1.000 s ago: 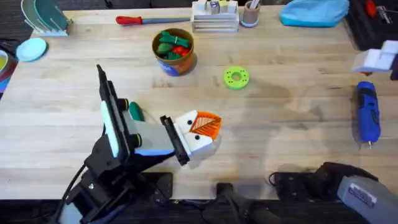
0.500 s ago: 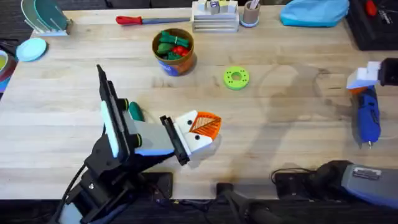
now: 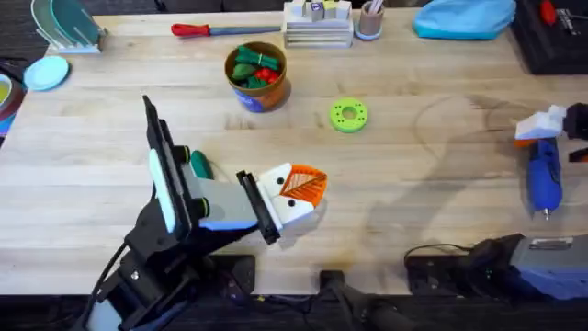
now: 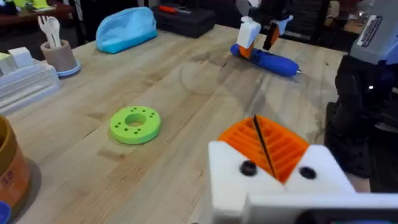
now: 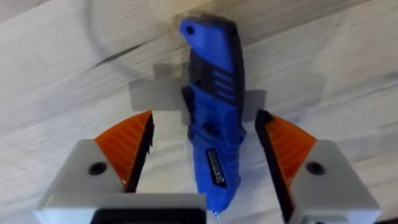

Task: Pick up the gripper from the table and insert it into the empty holder that is missing its gripper. Then pick up a screw, insert it into the mounting hole, and use the screwdriver to tighten it. Finally, clean up the table by picking up the vegetable and placing it into the bucket.

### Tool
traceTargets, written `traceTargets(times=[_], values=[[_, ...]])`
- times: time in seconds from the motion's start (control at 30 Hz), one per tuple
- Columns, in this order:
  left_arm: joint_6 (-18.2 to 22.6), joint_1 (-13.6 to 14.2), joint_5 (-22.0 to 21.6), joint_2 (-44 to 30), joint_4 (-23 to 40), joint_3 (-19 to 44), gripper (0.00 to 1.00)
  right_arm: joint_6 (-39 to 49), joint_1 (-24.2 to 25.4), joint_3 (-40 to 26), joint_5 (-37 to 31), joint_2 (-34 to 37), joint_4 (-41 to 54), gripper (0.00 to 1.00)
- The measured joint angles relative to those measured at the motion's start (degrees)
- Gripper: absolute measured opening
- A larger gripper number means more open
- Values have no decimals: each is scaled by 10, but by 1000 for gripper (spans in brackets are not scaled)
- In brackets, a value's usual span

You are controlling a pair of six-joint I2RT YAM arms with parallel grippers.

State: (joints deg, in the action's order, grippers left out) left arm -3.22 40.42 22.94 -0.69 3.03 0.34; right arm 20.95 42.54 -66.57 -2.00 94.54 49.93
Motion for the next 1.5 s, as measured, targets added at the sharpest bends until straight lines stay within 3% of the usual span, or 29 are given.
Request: traceTargets(times=[0.37,0.83,0.9,1.03,1.27,1.37,1.5], values=[[0,0,0,0,0,0,6,32,14,0,35,47,-82,994],[0,0,0,0,0,0,6,36,14,0,46,76,-82,990],[0,0,0,0,0,0,6,37,14,0,46,76,-83,917],[0,0,0,0,0,0,6,38,16,0,40,76,-88,590],[0,0,0,0,0,0,6,38,17,0,34,76,-92,174],[0,0,0,0,0,0,6,37,16,-1,35,76,-87,37],[0,0,0,0,0,0,6,35,16,-9,44,79,-58,22]])
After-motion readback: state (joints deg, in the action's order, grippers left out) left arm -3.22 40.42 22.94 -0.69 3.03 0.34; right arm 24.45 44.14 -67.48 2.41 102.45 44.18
